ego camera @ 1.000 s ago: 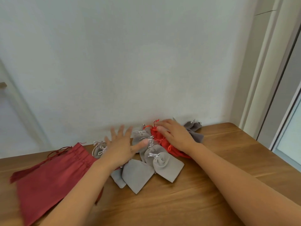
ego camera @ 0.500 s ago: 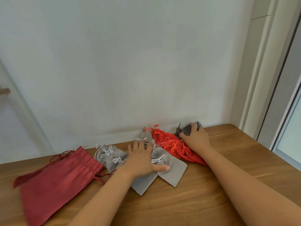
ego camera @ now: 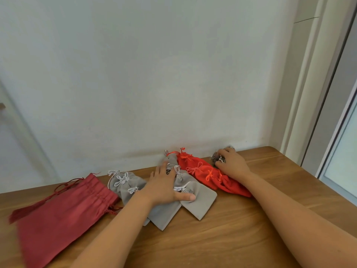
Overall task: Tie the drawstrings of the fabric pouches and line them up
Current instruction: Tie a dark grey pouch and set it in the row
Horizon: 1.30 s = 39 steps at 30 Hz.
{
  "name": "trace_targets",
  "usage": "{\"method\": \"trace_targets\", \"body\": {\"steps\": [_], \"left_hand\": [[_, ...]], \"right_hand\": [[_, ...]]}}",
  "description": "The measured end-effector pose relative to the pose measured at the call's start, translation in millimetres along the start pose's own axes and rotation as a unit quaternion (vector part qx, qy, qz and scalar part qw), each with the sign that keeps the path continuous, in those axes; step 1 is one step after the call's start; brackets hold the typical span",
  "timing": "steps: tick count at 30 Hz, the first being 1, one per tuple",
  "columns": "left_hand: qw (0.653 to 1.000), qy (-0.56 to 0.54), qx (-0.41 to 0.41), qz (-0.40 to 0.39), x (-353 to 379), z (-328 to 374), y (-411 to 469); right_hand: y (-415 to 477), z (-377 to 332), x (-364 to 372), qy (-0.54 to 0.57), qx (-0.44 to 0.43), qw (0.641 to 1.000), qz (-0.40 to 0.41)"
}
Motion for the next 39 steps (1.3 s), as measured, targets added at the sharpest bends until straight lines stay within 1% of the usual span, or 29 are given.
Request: {"method": "trace_targets", "body": {"steps": [4,8,11,15,17,18,20,21,24,26,29,31,33,36,39], "left_hand": [[1.0,0.004,-0.021,0.007,2,-1,-2],[0.996,0.003,-0.079,0.038,1,-3,-4],[0.992,0.008,-0.116,0.049,0,-2,-5],[0.992,0.01,-0.117,0.049,-3,0,-5],[0.993,0.008,-0.109,0.051,-7,1,-4],[0.993,0.005,-0.103,0.055,-10,1,-5],[0.993,-0.003,-0.09,0.073,-18,3,-8],[0.993,-0.003,-0.085,0.084,-23,3,-12],[0.989,0.048,-0.071,0.122,-30,-2,-31],[0.988,0.08,-0.057,0.12,-20,-7,-45],[0.991,0.057,-0.048,0.109,1,-9,-51],[0.99,0.048,-0.057,0.12,9,-4,-43],[0.987,0.04,-0.067,0.139,10,5,-31],[0.987,0.02,-0.071,0.142,11,19,-12],[0.983,0.006,-0.064,0.17,11,32,3]], "right_hand": [[-16,13,-22,0.101,-0.04,0.993,-0.04],[-30,14,-33,0.187,-0.043,0.978,-0.078],[-32,19,-37,0.208,-0.043,0.974,-0.082],[-29,19,-48,0.204,-0.038,0.973,-0.102],[-25,14,-54,0.191,-0.037,0.975,-0.104],[-25,11,-58,0.175,-0.023,0.981,-0.085],[-30,6,-61,0.114,0.02,0.992,-0.04],[-37,0,-59,0.073,0.038,0.996,-0.036],[-62,-19,-36,-0.052,0.032,0.994,-0.09],[-71,-21,-18,-0.095,0.035,0.988,-0.12],[-68,-16,-6,-0.1,0.047,0.987,-0.114],[-61,-12,-7,-0.097,0.046,0.988,-0.108],[-51,-6,-8,-0.098,0.029,0.99,-0.102],[-38,2,-10,-0.091,0.005,0.992,-0.091],[-31,8,-14,-0.081,-0.01,0.994,-0.077]]}}
Point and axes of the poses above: each hand's wrist, its own y-axis towards the middle knuckle, its own x-axis out of the palm, z = x × y, the point moved 4 cm from there along y, towards the middle knuckle, and after that the axes turned 3 degrees about -y, right-handed, at the moved point
